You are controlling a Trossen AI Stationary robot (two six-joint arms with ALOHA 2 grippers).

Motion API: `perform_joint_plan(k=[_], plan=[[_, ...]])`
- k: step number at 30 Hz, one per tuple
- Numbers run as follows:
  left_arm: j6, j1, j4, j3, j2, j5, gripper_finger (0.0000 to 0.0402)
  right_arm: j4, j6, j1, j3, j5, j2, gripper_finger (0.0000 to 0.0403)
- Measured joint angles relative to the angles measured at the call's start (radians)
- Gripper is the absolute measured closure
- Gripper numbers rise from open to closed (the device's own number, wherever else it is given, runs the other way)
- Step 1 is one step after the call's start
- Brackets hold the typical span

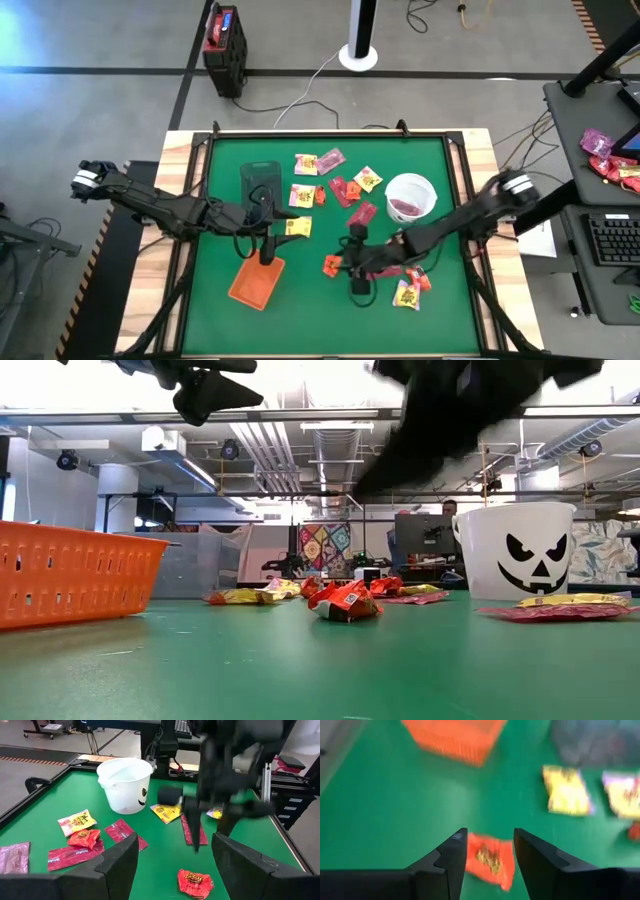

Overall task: Sort candy by brand, put in halloween buckets
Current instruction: Put the orange chocolate into the black bin

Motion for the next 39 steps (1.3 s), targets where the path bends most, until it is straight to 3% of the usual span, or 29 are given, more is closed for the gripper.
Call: perform_joint_plan(k=[5,11,15,21,27,33,36,39], plan=[[0.0,0.0,-0.001,0.0,0.0,0.0,0.0167,0.0,0.007,-0.006,0.064,-0.001,0.134,0.0248],[0.0,0.0,0.0,0.0,0.0,0.0,0.0167,-0.123,0.056,-0.024,0.142,-0.001,0.213,0.0263],[0.0,0.0,0.001,0.0,0.0,0.0,0.0167,-0.154,0.065,-0.032,0.159,-0.001,0.236,0.0294],[0.0,0.0,0.0,0.0,0.0,0.0,0.0167,-0.161,0.055,-0.031,0.162,-0.014,0.233,0.0379],[0.001,0.0,0.0,0.0,-0.002,0.0,0.0167,-0.159,0.029,-0.037,0.158,-0.019,0.204,0.0389],[0.045,0.0,-0.016,0.05,-0.061,0.0,0.0167,0.048,-0.075,-0.12,0.159,0.006,0.169,0.039],[0.096,0.0,-0.082,0.114,-0.096,0.0,0.0167,0.287,-0.161,-0.185,0.158,-0.001,0.183,0.039],[0.13,0.0,-0.173,0.184,-0.122,-0.004,0.0167,0.524,-0.21,-0.262,0.165,-0.084,0.21,0.039]])
